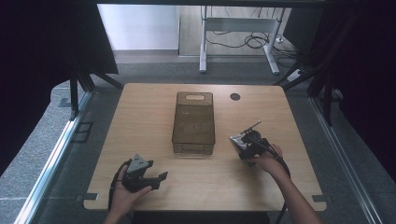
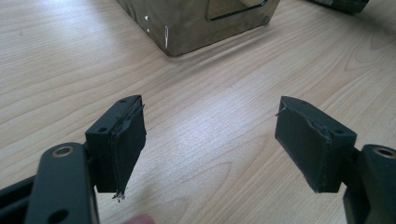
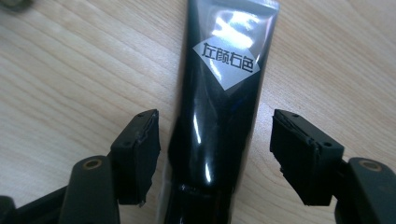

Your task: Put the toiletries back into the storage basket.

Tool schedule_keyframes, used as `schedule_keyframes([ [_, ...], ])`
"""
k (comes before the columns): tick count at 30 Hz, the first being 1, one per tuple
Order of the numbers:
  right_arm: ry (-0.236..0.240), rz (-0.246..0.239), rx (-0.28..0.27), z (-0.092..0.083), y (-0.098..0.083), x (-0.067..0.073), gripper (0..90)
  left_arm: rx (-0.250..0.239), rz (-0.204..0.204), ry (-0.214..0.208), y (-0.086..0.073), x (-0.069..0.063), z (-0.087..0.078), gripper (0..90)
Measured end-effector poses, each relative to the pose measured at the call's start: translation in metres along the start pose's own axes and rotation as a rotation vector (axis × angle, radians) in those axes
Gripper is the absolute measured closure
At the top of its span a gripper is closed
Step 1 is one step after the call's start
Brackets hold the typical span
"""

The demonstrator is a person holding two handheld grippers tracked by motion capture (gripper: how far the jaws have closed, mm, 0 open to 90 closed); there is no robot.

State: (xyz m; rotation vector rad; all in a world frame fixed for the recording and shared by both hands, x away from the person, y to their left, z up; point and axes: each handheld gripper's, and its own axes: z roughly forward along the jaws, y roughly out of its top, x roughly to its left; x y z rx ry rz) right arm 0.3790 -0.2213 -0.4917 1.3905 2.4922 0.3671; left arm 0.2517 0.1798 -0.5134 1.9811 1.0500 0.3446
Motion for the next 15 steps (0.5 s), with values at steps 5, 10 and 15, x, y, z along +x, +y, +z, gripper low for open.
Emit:
schedule_keyframes([
  [5,0.016,0.022,0.033,0.009,0.001,-0.001,37.1,0.001,-0.002,0.002,0.0,0.0,0.0,25.0],
  [10,0.022,0.025,0.067,0.013,0.001,-0.001,39.7,0.004,-0.001,0.001,-0.001,0.0,0.001,25.0],
  [15,0.045,0.028,0.108,0.014,0.005,-0.004,41.3,0.005,0.002,-0.001,0.0,-0.001,0.002,24.9],
])
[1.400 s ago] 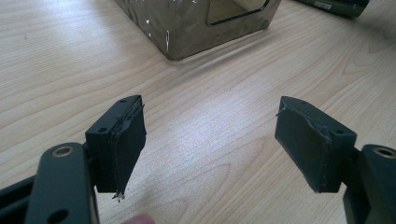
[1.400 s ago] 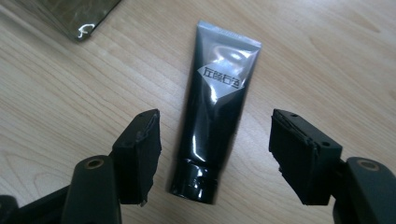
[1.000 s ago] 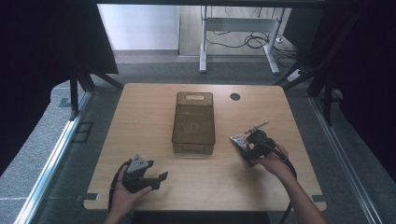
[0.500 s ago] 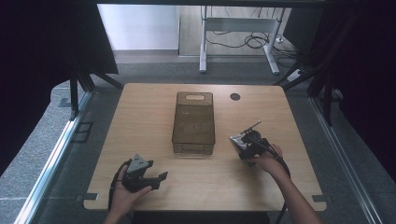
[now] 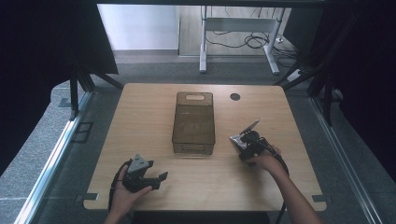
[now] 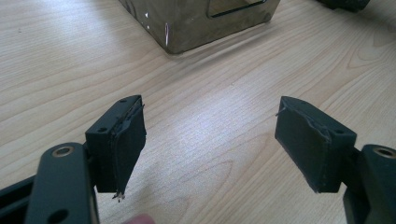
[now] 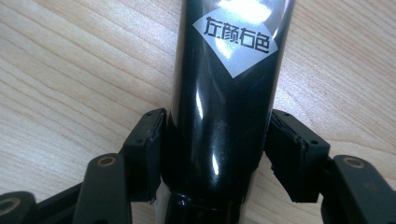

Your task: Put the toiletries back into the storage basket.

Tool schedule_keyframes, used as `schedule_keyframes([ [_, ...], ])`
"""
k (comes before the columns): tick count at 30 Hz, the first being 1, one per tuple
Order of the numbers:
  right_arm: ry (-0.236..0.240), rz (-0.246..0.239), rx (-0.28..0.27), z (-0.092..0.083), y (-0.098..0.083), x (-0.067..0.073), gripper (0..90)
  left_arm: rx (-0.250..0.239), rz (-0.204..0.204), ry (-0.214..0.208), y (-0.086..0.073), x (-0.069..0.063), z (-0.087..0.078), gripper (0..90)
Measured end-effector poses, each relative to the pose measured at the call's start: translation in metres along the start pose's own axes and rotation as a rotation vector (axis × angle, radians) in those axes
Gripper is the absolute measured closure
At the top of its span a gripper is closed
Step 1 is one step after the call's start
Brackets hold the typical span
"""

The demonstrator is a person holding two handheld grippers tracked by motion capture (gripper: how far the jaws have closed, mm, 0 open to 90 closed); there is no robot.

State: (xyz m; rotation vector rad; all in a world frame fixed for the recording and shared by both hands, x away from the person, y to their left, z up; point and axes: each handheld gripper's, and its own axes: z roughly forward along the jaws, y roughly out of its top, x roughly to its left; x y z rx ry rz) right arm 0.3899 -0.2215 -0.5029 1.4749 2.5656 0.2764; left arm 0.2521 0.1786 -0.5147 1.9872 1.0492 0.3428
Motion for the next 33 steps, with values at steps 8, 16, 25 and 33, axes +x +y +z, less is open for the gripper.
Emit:
schedule_keyframes([
  [8,0.01,0.016,0.042,0.001,0.005,-0.002,43.5,-0.002,0.001,0.001,0.0,0.001,-0.001,24.9],
  [16,0.008,0.03,0.031,0.0,0.005,-0.007,47.3,-0.005,-0.001,0.004,0.0,0.002,-0.002,24.9],
  [25,0.031,0.02,0.014,-0.009,0.003,-0.013,47.9,0.003,0.002,0.005,-0.001,0.002,0.001,25.0],
  [33,0.048,0.002,-0.037,-0.032,0.005,-0.014,48.1,0.003,0.001,0.004,-0.001,0.001,0.001,24.9],
])
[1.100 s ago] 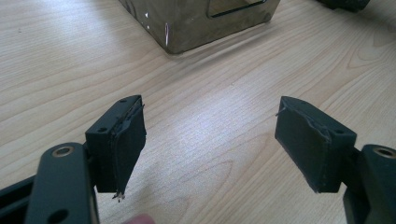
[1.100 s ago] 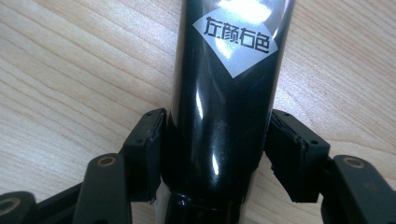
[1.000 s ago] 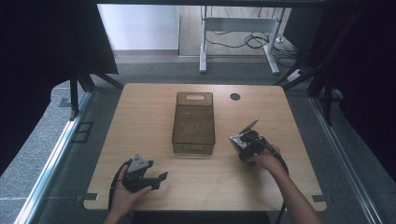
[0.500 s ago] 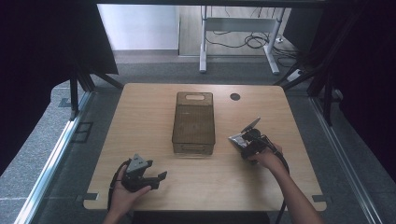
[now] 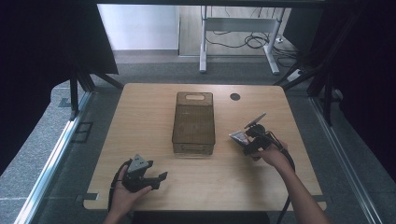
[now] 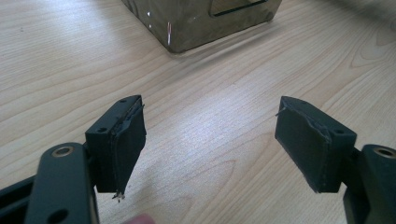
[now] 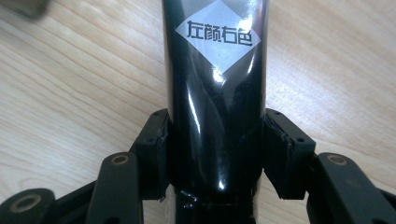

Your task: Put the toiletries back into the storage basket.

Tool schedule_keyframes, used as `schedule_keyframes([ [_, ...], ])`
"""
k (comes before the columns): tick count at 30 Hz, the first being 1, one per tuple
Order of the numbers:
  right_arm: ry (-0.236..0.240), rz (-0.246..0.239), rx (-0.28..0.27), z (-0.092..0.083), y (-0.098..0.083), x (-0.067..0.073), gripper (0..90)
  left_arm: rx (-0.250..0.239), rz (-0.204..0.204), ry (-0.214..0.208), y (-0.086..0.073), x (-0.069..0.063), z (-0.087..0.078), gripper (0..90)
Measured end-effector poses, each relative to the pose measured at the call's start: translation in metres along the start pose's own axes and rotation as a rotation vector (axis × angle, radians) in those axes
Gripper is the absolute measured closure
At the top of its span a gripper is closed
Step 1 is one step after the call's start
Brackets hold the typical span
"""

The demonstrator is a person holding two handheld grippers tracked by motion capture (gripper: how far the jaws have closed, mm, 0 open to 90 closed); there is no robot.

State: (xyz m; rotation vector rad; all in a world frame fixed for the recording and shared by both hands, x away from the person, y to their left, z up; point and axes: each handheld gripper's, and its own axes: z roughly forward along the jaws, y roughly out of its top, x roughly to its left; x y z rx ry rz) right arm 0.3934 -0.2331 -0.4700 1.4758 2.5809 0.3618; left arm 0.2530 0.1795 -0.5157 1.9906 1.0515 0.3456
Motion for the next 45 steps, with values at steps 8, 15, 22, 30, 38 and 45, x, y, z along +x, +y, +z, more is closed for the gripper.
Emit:
schedule_keyframes([
  [8,0.0,-0.011,-0.028,-0.021,0.008,0.002,48.1,0.001,-0.001,0.001,0.0,0.0,0.0,24.9],
  [15,0.023,-0.009,-0.073,-0.04,0.017,0.004,48.2,0.0,-0.003,0.001,0.0,0.002,0.0,24.9],
  [22,0.027,-0.015,-0.102,-0.054,0.028,0.009,48.2,0.001,-0.003,0.001,-0.001,0.001,0.0,24.9],
  [30,0.041,-0.032,-0.112,-0.062,0.046,0.019,48.2,0.003,-0.006,0.001,-0.001,0.002,0.0,24.9],
  [38,0.046,-0.045,-0.117,-0.064,0.066,0.031,48.1,-0.003,-0.008,0.003,-0.001,0.004,-0.001,24.9],
  [45,0.053,-0.058,-0.121,-0.064,0.079,0.04,48.2,-0.001,-0.01,0.001,-0.001,0.005,-0.001,24.9],
])
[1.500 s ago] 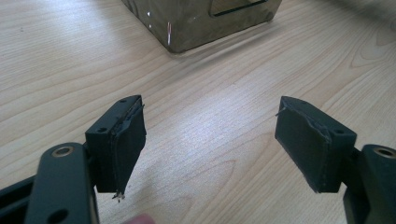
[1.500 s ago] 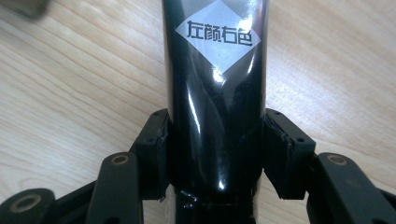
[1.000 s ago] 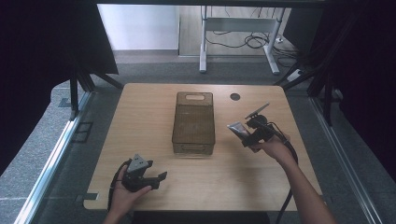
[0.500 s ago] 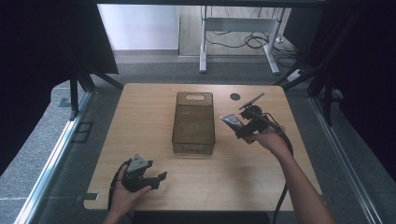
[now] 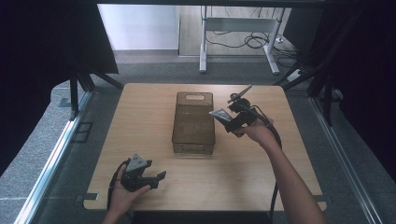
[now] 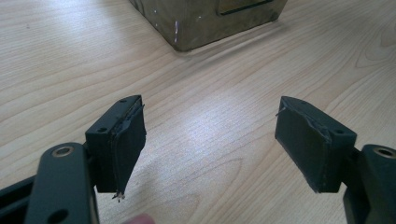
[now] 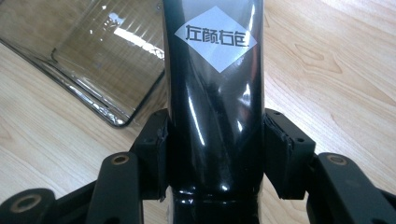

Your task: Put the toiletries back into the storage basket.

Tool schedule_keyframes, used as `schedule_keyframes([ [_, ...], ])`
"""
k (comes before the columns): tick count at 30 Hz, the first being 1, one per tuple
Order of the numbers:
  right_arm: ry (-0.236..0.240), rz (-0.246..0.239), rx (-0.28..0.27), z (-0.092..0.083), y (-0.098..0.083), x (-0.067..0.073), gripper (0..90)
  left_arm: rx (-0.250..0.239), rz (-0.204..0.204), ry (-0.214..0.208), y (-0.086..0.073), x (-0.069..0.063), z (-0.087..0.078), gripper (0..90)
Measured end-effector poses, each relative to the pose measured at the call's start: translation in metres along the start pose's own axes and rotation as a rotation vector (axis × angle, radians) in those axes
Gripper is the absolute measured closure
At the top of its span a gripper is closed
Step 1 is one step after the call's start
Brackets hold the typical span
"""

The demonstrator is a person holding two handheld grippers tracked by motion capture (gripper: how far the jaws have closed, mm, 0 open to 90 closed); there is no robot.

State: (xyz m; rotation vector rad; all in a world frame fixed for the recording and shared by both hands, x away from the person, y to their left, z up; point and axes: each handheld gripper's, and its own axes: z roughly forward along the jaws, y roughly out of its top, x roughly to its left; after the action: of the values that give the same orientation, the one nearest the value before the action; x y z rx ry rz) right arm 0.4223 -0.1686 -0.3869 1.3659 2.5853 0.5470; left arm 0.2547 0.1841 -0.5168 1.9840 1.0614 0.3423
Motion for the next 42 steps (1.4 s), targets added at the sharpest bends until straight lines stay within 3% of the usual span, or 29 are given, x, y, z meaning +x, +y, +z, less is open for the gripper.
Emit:
schedule_keyframes([
  [42,0.015,-0.027,-0.014,0.013,0.051,0.035,48.2,0.001,0.012,-0.004,0.001,-0.002,0.001,24.9],
])
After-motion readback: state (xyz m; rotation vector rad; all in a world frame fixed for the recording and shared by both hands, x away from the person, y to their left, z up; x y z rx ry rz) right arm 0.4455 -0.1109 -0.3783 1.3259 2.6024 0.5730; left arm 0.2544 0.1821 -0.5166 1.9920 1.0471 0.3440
